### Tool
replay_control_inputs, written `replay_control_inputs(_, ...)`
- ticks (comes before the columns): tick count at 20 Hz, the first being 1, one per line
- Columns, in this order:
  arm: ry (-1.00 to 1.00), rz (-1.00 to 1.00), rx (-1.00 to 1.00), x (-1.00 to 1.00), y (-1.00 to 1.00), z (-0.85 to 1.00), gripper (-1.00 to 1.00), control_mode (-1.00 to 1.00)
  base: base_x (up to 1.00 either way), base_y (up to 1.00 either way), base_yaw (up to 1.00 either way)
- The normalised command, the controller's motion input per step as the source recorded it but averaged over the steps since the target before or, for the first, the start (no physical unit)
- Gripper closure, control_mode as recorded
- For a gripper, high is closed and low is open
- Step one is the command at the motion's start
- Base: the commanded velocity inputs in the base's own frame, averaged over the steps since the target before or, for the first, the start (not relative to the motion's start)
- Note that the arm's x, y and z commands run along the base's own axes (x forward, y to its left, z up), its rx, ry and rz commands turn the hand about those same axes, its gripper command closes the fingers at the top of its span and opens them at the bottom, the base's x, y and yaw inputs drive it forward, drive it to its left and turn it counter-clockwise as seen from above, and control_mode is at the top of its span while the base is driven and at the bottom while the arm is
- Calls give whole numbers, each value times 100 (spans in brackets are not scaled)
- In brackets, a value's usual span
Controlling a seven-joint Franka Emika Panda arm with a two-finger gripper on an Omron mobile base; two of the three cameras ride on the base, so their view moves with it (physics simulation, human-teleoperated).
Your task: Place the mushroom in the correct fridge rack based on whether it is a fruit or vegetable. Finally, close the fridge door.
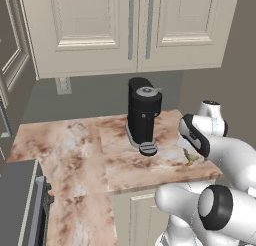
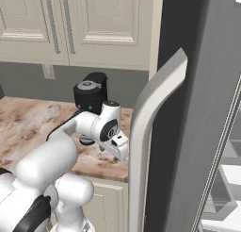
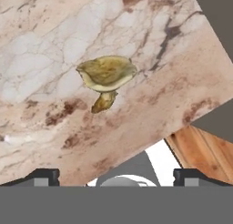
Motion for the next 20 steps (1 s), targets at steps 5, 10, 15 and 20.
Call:
replay_control_inputs(5, 0, -3, 4, 4, -10, -21, -100, -100, 0, 0, 0)
replay_control_inputs(10, 0, 0, 0, 26, -8, -27, -100, -100, 0, 0, 0)
replay_control_inputs(15, 0, 0, 0, 17, -6, -28, -100, -100, 0, 0, 0)
replay_control_inputs(20, 0, 0, 0, 13, 0, -19, -100, -100, 0, 0, 0)
